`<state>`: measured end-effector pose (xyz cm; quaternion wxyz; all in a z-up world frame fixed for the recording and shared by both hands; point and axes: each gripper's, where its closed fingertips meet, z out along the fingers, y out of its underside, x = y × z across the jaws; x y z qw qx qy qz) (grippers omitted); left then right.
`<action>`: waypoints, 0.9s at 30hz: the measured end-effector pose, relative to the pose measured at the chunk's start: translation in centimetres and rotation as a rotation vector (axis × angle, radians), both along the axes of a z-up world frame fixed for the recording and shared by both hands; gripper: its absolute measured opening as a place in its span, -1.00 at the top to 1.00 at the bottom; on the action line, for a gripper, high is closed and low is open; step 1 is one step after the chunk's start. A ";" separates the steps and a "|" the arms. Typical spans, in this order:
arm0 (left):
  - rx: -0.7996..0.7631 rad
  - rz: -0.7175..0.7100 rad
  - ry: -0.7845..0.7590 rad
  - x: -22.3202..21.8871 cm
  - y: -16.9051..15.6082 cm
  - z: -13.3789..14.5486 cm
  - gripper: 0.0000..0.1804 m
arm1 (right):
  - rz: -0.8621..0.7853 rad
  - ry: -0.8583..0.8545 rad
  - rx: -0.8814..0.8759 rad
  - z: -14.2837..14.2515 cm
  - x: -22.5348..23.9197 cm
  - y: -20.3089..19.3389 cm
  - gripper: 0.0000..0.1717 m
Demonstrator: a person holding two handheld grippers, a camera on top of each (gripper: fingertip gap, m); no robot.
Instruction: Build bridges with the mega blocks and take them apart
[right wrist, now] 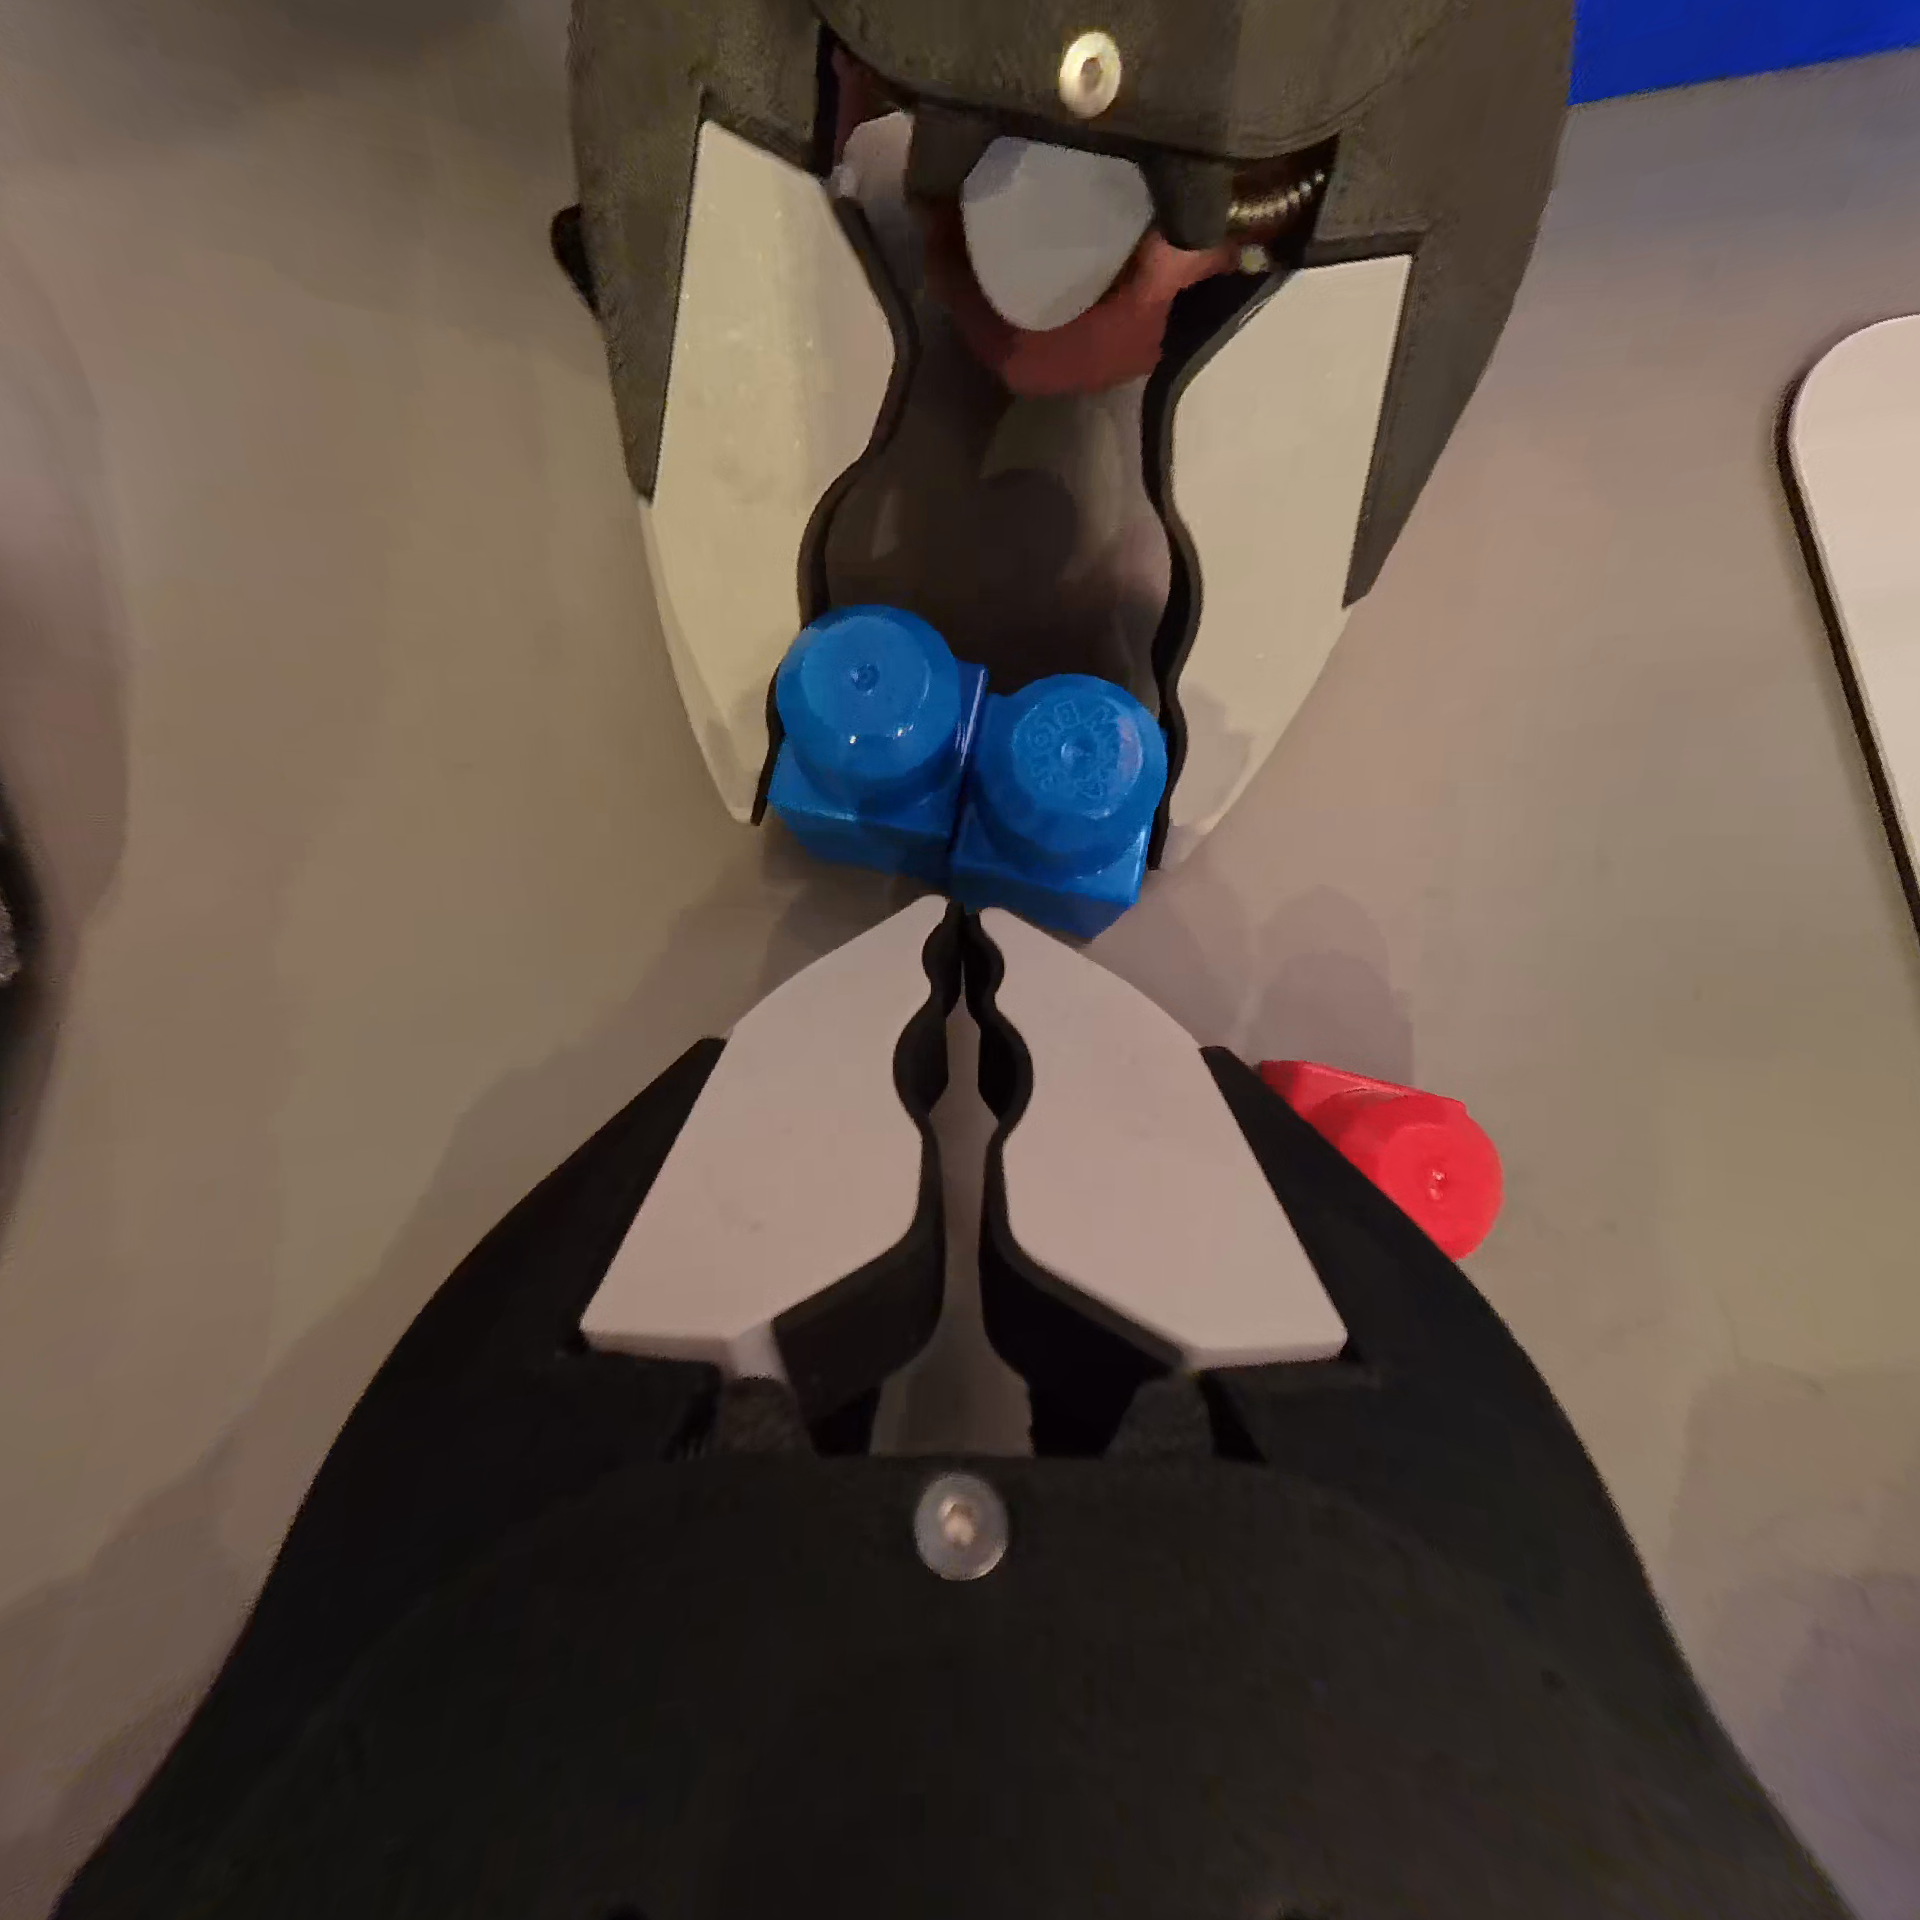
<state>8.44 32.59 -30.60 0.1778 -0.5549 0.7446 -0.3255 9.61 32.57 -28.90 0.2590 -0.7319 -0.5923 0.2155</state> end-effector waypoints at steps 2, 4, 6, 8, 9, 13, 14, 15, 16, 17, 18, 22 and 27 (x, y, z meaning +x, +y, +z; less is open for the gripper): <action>0.000 0.052 0.003 0.2 -0.1 0.0 0.14 | 0.001 -0.001 0.006 0.0 -0.2 0.1 1.00; 0.005 0.104 0.008 0.3 -0.1 -0.1 0.12 | 0.003 -0.004 0.012 -0.1 -0.3 0.2 1.00; 0.012 0.124 0.018 0.3 -0.4 -0.3 0.09 | 0.005 -0.002 0.007 -0.1 -0.4 0.2 1.00; 0.044 0.130 0.032 0.1 -0.4 -0.5 0.09 | 0.010 -0.009 0.007 -0.1 -0.4 0.1 1.00; 0.038 0.121 0.014 0.1 -0.6 -0.4 0.11 | 0.008 -0.010 0.012 0.0 -0.3 0.2 1.00; -0.012 0.113 0.006 -0.2 -0.5 -0.1 0.11 | -0.012 0.013 0.006 0.6 0.4 0.3 1.00; -0.020 0.107 -0.001 -0.3 -0.5 0.0 0.11 | -0.013 0.012 0.007 0.7 0.6 0.3 1.00; -0.030 0.100 0.002 -0.3 -0.5 0.0 0.06 | -0.014 0.010 0.007 0.7 0.7 0.3 1.00; -0.037 0.088 0.012 -0.4 -0.6 -0.1 0.06 | -0.015 0.009 0.008 0.7 0.8 0.2 1.00; -0.033 0.069 0.014 -0.4 -0.8 -0.1 0.11 | -0.016 0.009 0.010 0.7 0.9 0.2 1.00; -0.027 0.064 0.007 -0.2 -0.9 -0.1 0.13 | -0.016 0.008 0.011 0.7 1.1 0.2 1.00; -0.017 0.052 0.004 -0.1 -1.1 -0.1 0.15 | -0.024 0.008 0.010 0.9 1.6 0.1 1.00; -0.012 0.072 0.001 0.0 -1.0 -0.1 0.15 | -0.080 0.020 0.035 2.3 3.5 1.0 1.00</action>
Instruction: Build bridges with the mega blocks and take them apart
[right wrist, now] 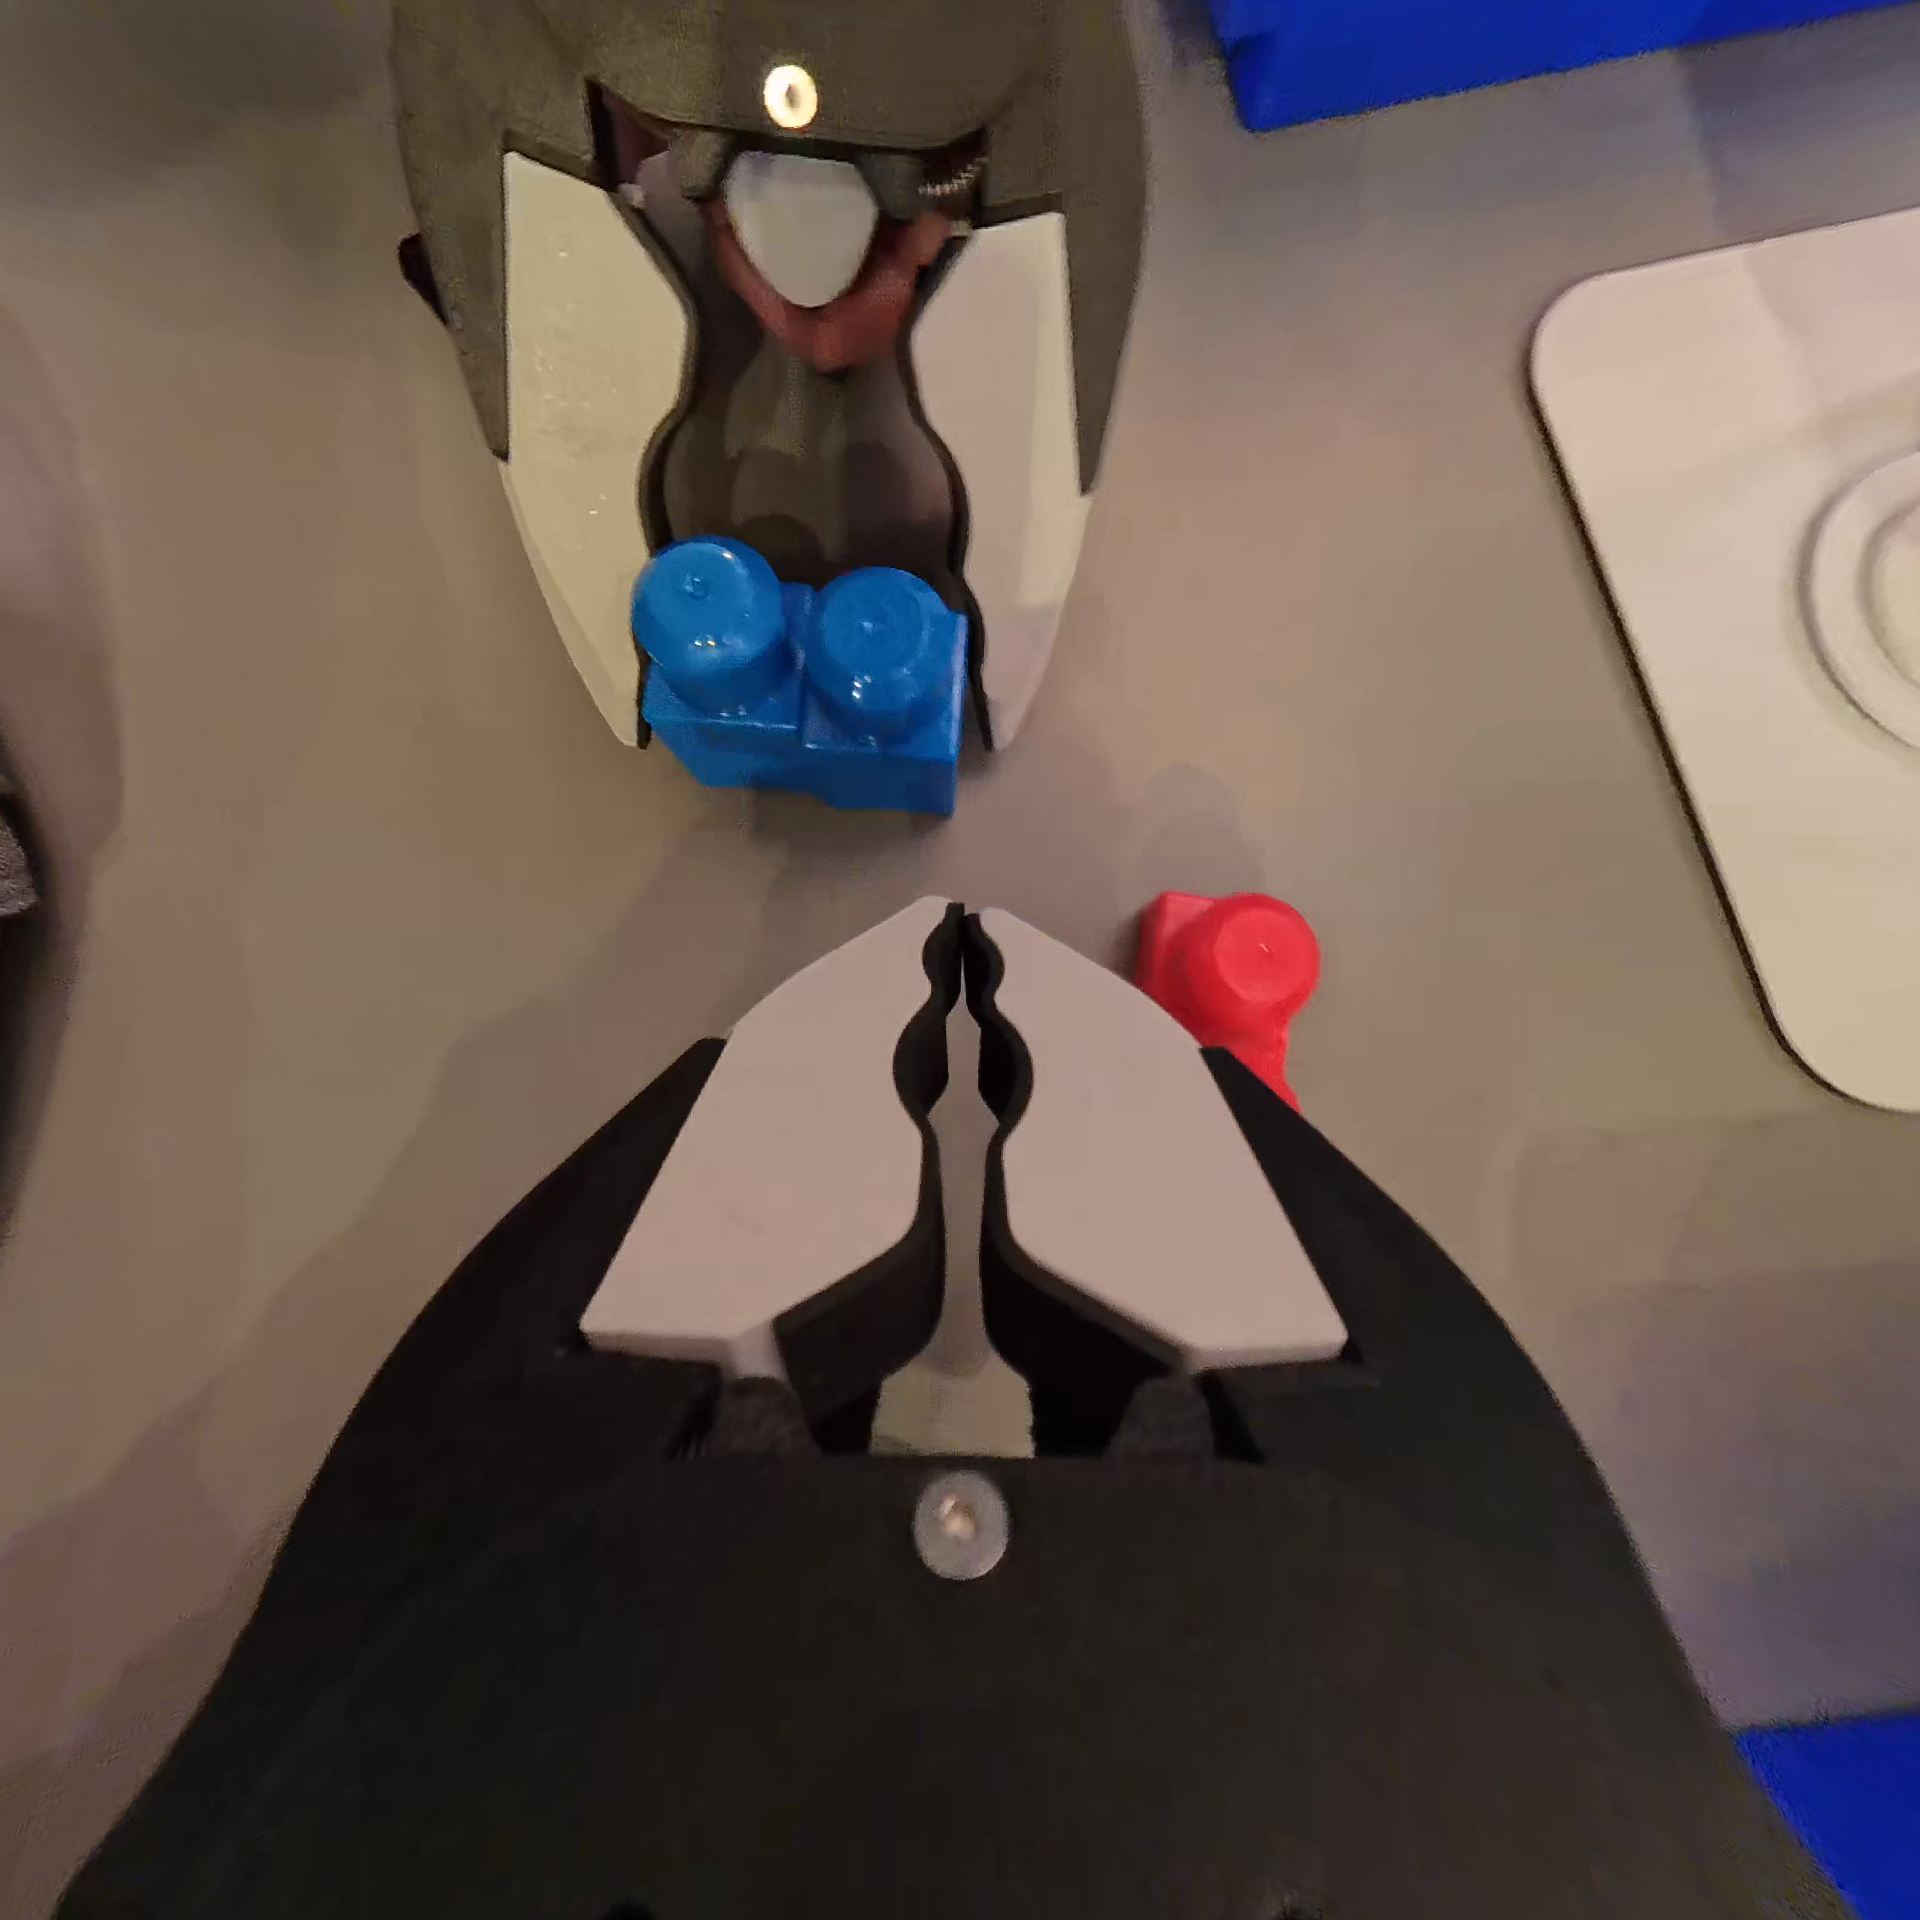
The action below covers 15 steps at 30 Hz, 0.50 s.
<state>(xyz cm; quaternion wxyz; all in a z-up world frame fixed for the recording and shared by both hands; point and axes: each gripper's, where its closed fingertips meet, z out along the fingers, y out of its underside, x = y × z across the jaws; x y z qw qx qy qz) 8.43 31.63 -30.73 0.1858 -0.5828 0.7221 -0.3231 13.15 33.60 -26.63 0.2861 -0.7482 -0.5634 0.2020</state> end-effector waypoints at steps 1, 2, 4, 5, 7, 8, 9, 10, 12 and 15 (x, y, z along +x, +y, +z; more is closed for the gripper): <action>0.003 0.009 -0.003 0.1 0.1 0.0 0.15 | -0.012 0.006 -0.014 0.3 0.5 0.1 1.00; 0.002 0.019 -0.005 0.1 0.2 0.0 0.15 | -0.011 0.008 -0.040 0.3 0.8 0.0 1.00; 0.004 0.006 0.006 0.2 -0.1 -0.1 0.14 | -0.008 -0.009 -0.055 -0.2 0.7 -0.2 1.00; 0.014 0.009 0.016 0.3 -0.1 -0.3 0.11 | 0.001 -0.023 -0.062 -0.7 0.3 -0.4 1.00; 0.014 0.004 0.018 0.6 -0.3 -0.3 0.12 | 0.026 -0.025 -0.056 -1.4 -1.0 -0.9 1.00; 0.013 0.006 0.015 0.7 -0.3 -0.3 0.12 | 0.038 -0.025 -0.061 -1.7 -1.7 -1.1 1.00; 0.012 0.006 0.018 0.7 -0.3 -0.3 0.12 | 0.045 -0.027 -0.062 -2.0 -2.2 -1.2 1.00; 0.014 0.006 0.016 0.7 -0.3 -0.3 0.12 | 0.047 -0.027 -0.059 -2.1 -2.6 -1.2 1.00; 0.012 0.009 0.015 0.6 -0.3 -0.3 0.13 | 0.046 -0.020 -0.062 -2.2 -3.0 -1.0 1.00; 0.006 0.016 0.015 0.6 -0.2 -0.3 0.12 | 0.044 -0.019 -0.063 -2.2 -3.2 -0.9 1.00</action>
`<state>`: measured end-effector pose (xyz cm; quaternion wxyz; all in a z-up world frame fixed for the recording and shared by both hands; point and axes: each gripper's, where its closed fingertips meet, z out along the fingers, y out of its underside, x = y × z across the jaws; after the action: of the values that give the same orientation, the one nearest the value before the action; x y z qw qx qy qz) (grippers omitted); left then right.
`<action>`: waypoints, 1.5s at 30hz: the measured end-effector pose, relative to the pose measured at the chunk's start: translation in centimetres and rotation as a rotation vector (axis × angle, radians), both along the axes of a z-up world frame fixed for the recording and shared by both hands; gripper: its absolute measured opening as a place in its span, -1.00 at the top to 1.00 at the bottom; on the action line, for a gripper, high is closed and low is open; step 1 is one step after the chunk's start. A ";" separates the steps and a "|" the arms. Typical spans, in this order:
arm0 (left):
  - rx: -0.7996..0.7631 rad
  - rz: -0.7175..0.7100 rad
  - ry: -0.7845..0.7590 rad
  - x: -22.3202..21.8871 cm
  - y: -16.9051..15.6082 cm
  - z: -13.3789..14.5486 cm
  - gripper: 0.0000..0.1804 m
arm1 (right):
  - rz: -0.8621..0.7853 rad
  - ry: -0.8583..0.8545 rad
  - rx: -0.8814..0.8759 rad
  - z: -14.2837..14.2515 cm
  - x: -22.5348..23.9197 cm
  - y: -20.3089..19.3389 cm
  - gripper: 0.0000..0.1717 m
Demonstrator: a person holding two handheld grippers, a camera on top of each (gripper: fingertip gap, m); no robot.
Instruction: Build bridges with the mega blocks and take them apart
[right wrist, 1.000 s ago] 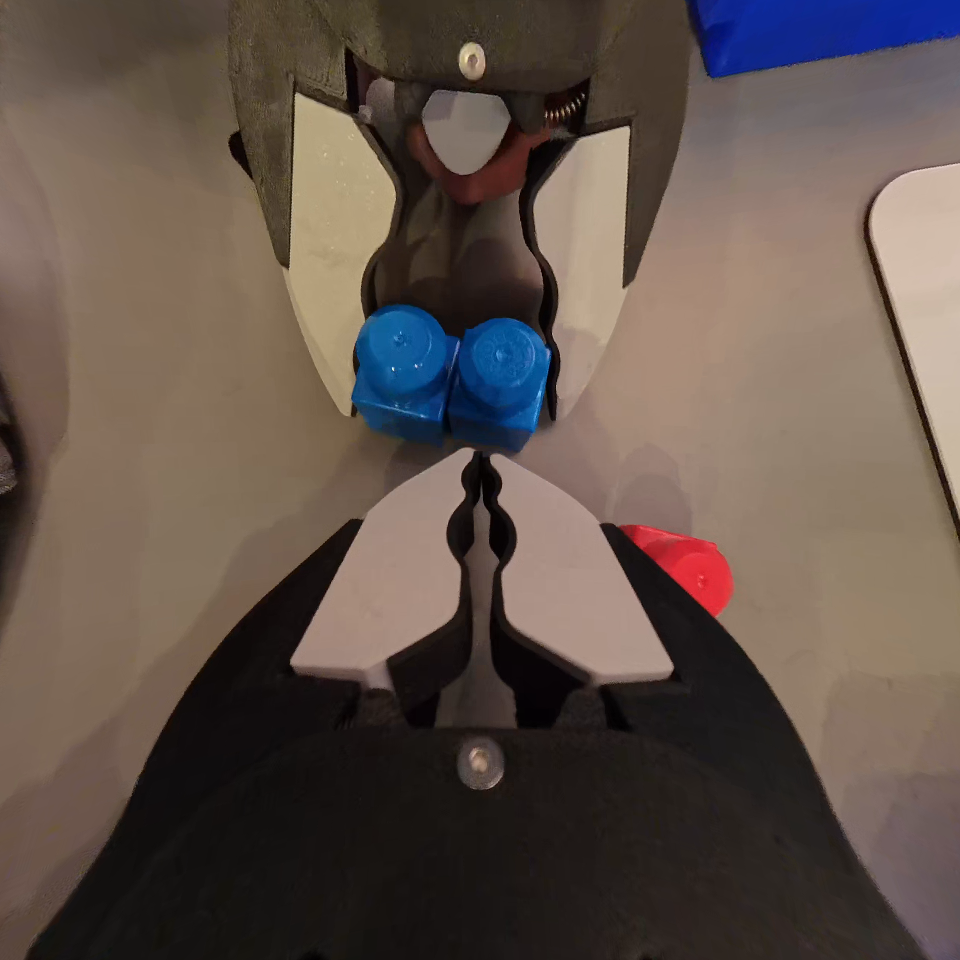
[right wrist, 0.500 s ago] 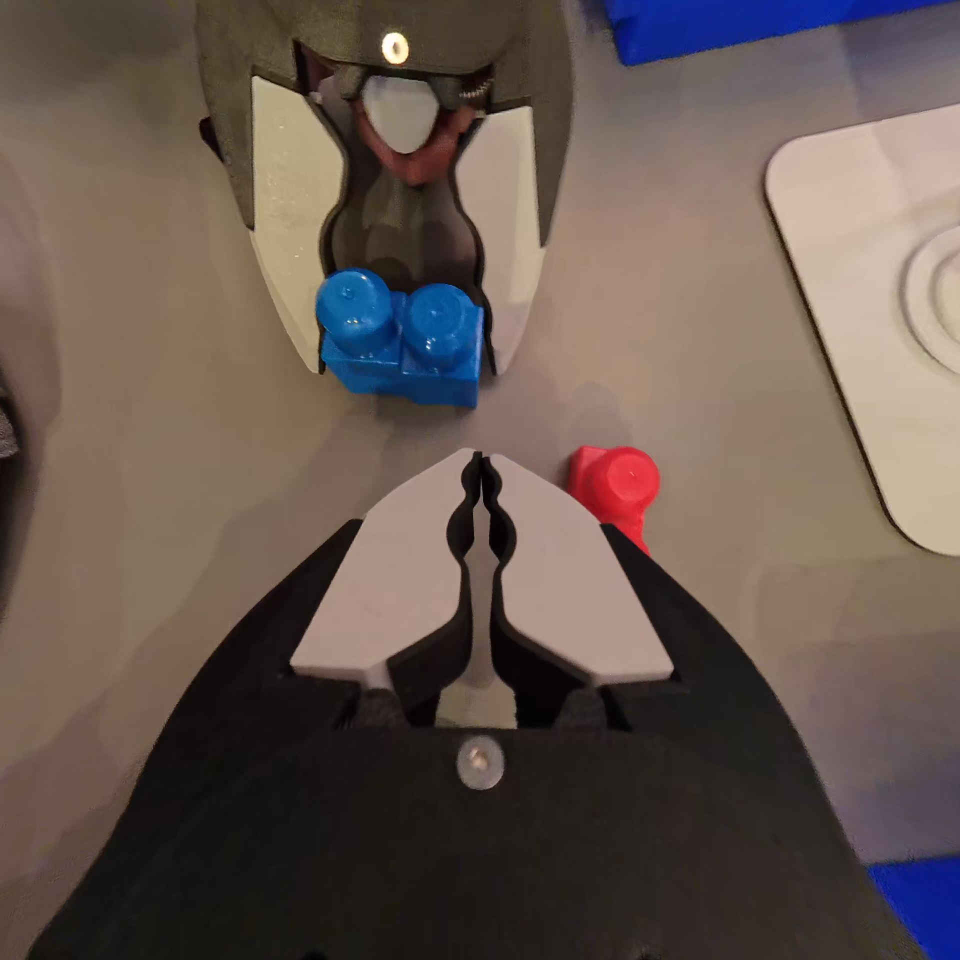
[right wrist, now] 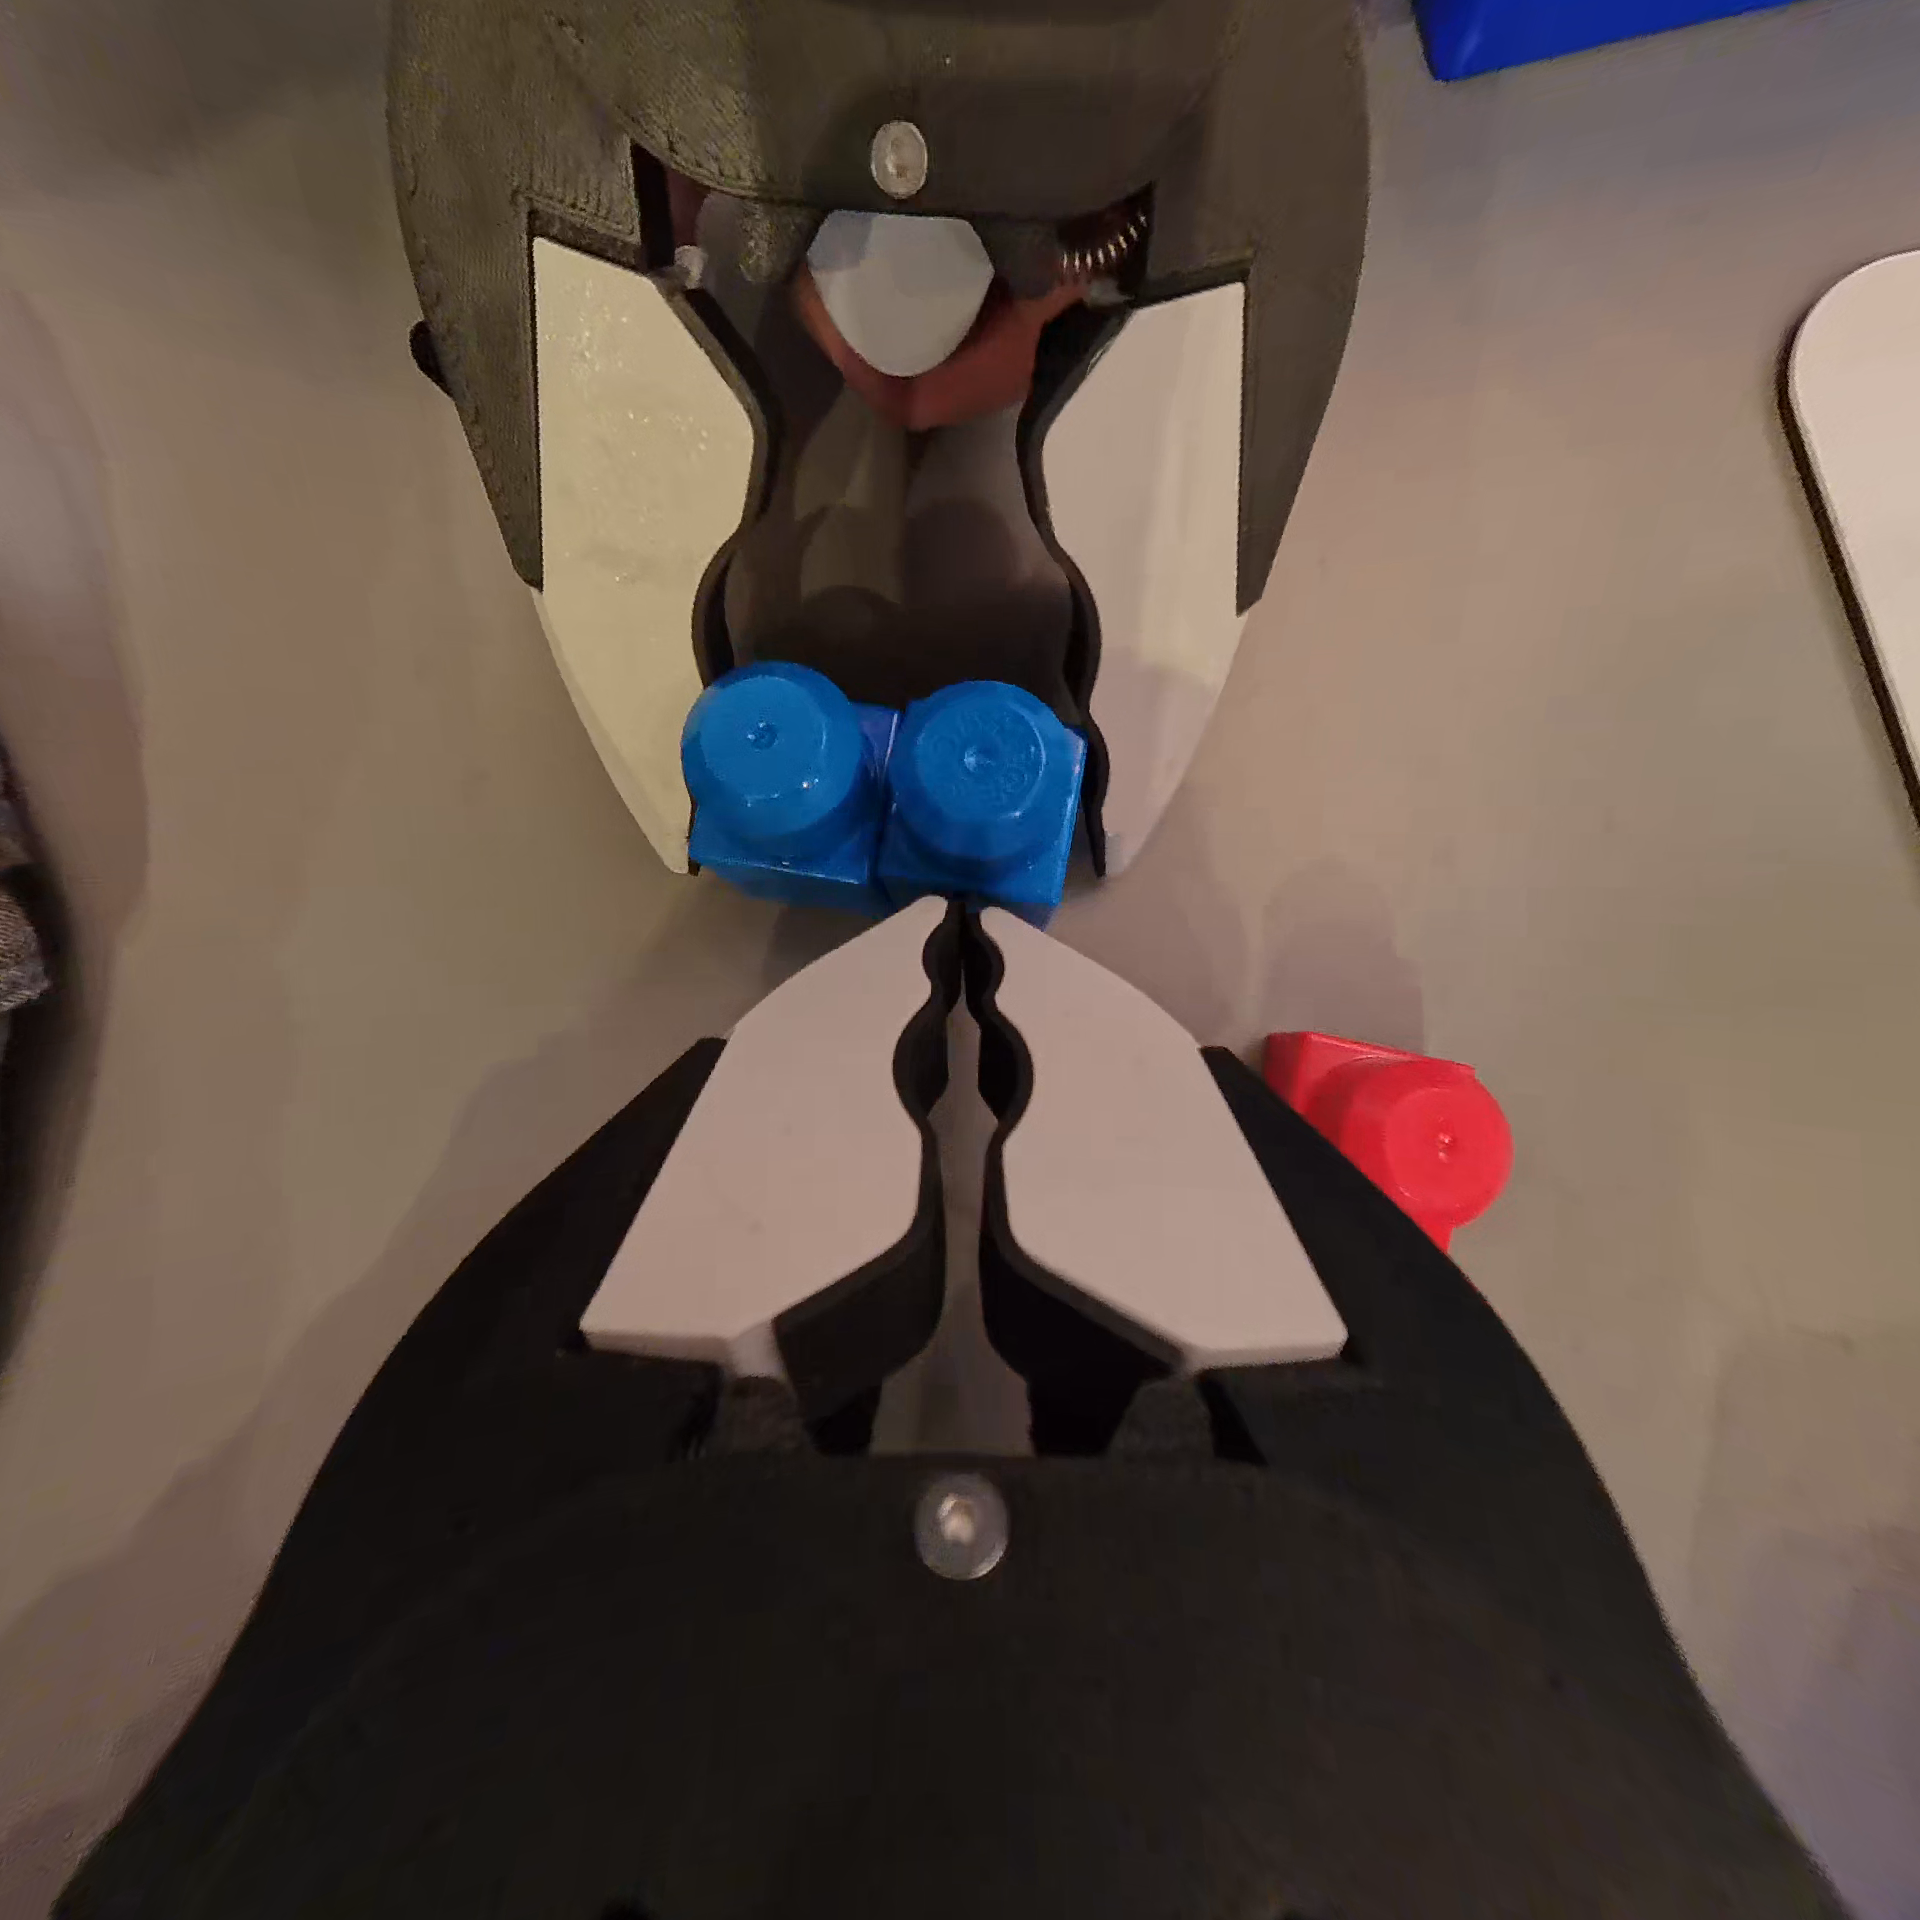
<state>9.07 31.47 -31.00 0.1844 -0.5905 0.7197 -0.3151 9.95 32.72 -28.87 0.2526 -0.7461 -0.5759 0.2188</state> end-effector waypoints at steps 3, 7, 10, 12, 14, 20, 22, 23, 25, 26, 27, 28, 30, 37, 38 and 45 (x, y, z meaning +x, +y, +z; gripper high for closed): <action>0.005 -0.002 -0.003 0.1 0.0 0.0 0.12 | -0.001 0.003 -0.009 -0.1 0.0 -0.1 1.00; 0.006 -0.010 -0.006 0.1 -0.1 0.0 0.13 | 0.002 -0.001 -0.011 -0.3 0.1 -0.2 1.00; 0.011 -0.008 -0.007 0.1 0.0 0.0 0.13 | 0.000 0.005 -0.008 0.0 0.1 -0.1 1.00; 0.016 -0.013 -0.007 0.0 -0.1 0.0 0.13 | -0.001 0.009 -0.009 0.1 0.2 -0.1 1.00; 0.016 -0.015 -0.005 0.0 -0.1 0.0 0.13 | 0.001 0.002 -0.010 0.1 0.3 -0.1 1.00; 0.000 0.009 -0.039 0.0 0.1 0.5 0.14 | -0.074 0.038 0.078 3.0 3.1 1.8 0.81; -0.018 0.020 -0.054 -0.1 0.2 1.0 0.14 | -0.104 0.025 0.098 4.1 5.0 2.9 0.68; -0.023 0.021 -0.059 -0.2 0.4 1.2 0.14 | -0.105 -0.011 0.108 4.2 6.0 3.4 0.60; -0.037 0.012 -0.065 -0.2 0.4 1.7 0.14 | -0.108 -0.114 0.125 3.5 7.8 4.4 0.47; -0.042 0.007 -0.071 -0.2 0.4 2.0 0.14 | -0.098 -0.155 0.121 2.9 8.1 4.7 0.43; -0.057 -0.002 -0.071 -0.2 0.3 2.2 0.14 | -0.083 -0.185 0.114 2.1 8.2 5.0 0.38; -0.065 -0.013 -0.072 -0.2 0.3 2.4 0.14 | -0.071 -0.215 0.104 1.3 8.2 5.3 0.35; -0.057 -0.015 -0.074 0.0 0.6 2.8 0.14 | -0.053 -0.255 0.075 -0.1 7.9 5.6 0.37; -0.116 -0.006 -0.145 0.4 1.0 4.9 0.14 | -0.018 -0.293 0.032 -2.1 7.3 5.9 0.59; -0.135 -0.016 -0.158 0.4 0.9 5.2 0.14 | -0.010 -0.260 0.039 -1.6 7.1 5.9 0.59; -0.409 -0.250 -0.252 -0.2 -2.7 9.0 0.14 | 0.341 0.228 0.000 9.7 4.7 1.4 0.59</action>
<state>8.87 28.81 -22.01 0.1092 -0.4784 0.6798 -0.5450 14.63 34.09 -19.15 0.2755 -0.6083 -0.6615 0.3412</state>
